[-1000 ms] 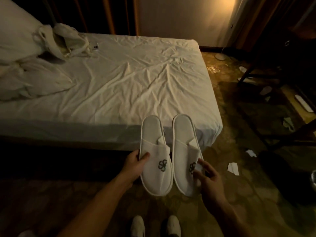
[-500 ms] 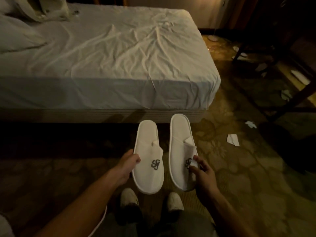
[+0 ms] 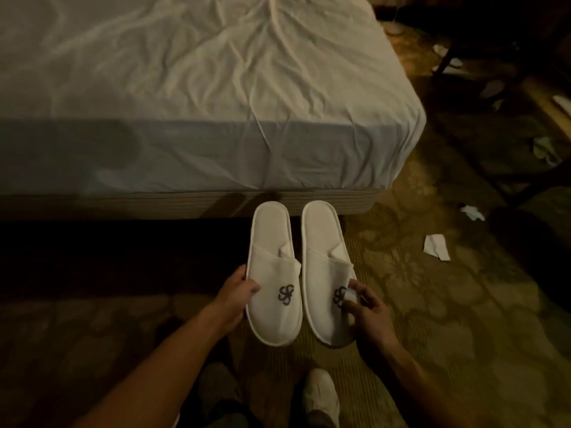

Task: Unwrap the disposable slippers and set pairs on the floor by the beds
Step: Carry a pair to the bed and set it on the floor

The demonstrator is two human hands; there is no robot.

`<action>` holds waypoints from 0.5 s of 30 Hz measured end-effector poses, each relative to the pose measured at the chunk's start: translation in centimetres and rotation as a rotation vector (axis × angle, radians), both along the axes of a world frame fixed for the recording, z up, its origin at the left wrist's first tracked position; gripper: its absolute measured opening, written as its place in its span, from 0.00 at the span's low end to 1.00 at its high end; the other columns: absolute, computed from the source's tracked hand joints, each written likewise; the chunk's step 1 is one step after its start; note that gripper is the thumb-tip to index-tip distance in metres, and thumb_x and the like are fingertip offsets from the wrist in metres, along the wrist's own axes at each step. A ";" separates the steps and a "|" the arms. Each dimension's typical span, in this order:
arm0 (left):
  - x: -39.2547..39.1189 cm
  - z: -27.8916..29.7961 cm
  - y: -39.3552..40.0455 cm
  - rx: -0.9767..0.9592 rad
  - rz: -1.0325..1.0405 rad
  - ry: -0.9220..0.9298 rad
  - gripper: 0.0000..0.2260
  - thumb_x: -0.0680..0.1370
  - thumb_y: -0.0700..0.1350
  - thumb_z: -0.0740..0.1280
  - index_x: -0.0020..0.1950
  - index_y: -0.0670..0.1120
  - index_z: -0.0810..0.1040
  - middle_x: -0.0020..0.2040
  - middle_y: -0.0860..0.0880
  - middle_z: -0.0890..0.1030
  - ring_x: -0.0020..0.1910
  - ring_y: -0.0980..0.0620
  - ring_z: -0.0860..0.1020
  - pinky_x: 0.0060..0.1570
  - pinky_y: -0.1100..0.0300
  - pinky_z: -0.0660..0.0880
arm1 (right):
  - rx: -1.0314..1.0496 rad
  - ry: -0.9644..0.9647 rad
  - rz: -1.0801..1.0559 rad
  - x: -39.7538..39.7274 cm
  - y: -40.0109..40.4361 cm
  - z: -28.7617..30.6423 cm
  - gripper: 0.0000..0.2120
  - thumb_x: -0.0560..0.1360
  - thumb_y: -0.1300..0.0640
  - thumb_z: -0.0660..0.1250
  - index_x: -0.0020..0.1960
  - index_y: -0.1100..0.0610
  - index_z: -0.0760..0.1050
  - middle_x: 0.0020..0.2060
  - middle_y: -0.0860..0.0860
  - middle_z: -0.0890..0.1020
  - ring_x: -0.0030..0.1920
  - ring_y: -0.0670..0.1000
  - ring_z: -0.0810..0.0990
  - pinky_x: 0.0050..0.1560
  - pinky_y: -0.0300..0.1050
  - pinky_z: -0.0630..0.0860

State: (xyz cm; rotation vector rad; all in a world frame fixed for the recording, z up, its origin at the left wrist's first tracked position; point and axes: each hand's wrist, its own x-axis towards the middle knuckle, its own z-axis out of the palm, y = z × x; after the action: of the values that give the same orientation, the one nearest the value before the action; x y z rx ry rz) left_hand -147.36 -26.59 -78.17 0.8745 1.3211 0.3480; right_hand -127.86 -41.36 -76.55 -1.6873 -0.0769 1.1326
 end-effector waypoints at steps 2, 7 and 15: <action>0.0 -2.7 0.4 -0.007 0.008 0.010 0.22 0.77 0.28 0.58 0.69 0.42 0.74 0.58 0.38 0.81 0.57 0.39 0.80 0.57 0.44 0.78 | -0.034 0.023 -0.006 0.0 0.7 -2.5 0.16 0.76 0.68 0.68 0.58 0.51 0.81 0.56 0.50 0.81 0.55 0.52 0.79 0.46 0.51 0.77; 0.6 -9.8 0.9 -0.053 0.069 0.033 0.23 0.77 0.27 0.58 0.69 0.44 0.73 0.59 0.37 0.80 0.57 0.37 0.79 0.56 0.44 0.78 | -0.093 0.025 0.030 0.8 2.1 -9.3 0.13 0.74 0.68 0.69 0.52 0.52 0.81 0.53 0.51 0.82 0.53 0.55 0.80 0.45 0.50 0.77; 3.9 -20.4 1.3 -0.146 0.043 0.115 0.24 0.79 0.28 0.57 0.74 0.43 0.68 0.64 0.37 0.78 0.61 0.36 0.78 0.61 0.41 0.76 | -0.244 -0.002 0.153 4.3 3.1 -20.8 0.10 0.75 0.68 0.67 0.42 0.54 0.72 0.45 0.57 0.79 0.43 0.56 0.78 0.33 0.44 0.73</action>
State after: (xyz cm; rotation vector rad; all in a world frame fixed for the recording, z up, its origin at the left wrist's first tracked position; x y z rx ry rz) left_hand -143.48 -25.24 -98.58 0.7529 1.4546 0.2341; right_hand -123.58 -38.29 -97.31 -1.9244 -0.0722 1.2958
